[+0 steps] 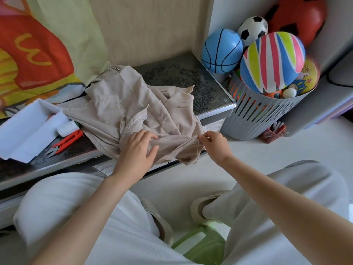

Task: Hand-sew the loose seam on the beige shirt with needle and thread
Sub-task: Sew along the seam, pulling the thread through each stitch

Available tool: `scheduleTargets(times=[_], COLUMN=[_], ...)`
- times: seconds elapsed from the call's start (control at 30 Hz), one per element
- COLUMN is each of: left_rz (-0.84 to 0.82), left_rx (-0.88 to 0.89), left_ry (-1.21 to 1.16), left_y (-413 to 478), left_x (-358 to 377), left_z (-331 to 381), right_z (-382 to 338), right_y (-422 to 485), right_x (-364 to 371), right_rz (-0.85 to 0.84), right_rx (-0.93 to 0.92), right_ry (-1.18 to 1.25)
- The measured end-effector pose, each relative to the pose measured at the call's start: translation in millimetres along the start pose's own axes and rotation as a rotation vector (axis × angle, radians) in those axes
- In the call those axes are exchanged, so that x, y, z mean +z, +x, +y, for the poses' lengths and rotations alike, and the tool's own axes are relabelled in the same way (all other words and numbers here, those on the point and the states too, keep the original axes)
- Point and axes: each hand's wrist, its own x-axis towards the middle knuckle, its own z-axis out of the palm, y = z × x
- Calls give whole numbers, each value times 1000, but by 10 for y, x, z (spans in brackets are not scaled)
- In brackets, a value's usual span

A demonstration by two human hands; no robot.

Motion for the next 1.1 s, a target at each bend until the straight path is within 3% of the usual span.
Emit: scheduleTargets(times=[0.1, 0.27, 0.43, 0.67, 0.8, 0.93, 1.1], left_rz=[-100, -5, -131, 318, 179, -44, -3], left_rx=[-80, -146, -196, -247, -98, -227, -257], left_ry=[170, 93, 270, -233, -182, -269, -379], left_y=[54, 161, 218, 356, 357, 363, 397], left_x=[81, -5, -69, -238, -145, 81, 80], left_z=[-69, -21, -70, 9, 205, 377, 441], right_z=[16, 5, -71, -262, -359, -428, -435], right_y=[-9, -1, 2, 84, 85, 59, 52], right_x=[10, 35, 52, -121, -166, -184, -256], right_rz=[1, 5, 21, 76, 87, 76, 55], right_rx=[18, 28, 13, -62, -130, -174, -193], right_ry=[-7, -16, 10, 62, 81, 122, 111])
